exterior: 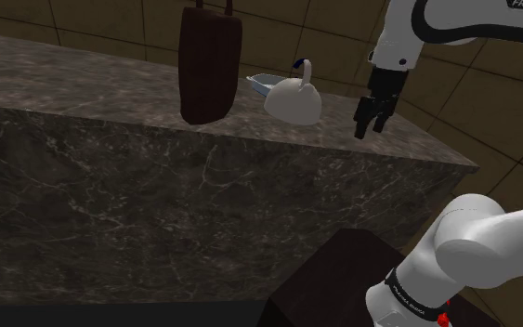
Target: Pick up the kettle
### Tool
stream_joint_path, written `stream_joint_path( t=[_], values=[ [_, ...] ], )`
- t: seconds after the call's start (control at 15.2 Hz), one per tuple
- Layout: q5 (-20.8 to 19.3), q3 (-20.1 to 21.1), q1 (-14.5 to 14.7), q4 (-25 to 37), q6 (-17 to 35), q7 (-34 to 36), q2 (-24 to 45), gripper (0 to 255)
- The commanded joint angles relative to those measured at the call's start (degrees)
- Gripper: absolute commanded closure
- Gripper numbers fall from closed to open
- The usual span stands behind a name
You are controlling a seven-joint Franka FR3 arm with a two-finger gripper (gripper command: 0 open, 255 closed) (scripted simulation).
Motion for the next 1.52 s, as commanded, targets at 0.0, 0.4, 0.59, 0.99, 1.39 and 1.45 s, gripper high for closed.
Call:
stream_joint_path(
  t=[0.0, 0.4, 0.59, 0.99, 1.39, 1.45],
  values=[
    [0.0, 0.0, 0.0, 0.0, 0.0, 0.0, 0.0, 0],
    [4.1, 1.1, -1.5, 15.8, -2.6, 8.9, 15.0, 0],
    [5.9, 1.2, -2.3, 24.6, -4.8, 13.1, 22.3, 0],
    [9.4, 0.1, -3.8, 45.0, -11.1, 21.0, 37.6, 0],
    [13.7, -1.9, -5.9, 69.6, -20.4, 27.9, 53.9, 0],
    [13.6, -1.8, -5.8, 67.9, -19.3, 27.8, 53.3, 0]
  ],
)
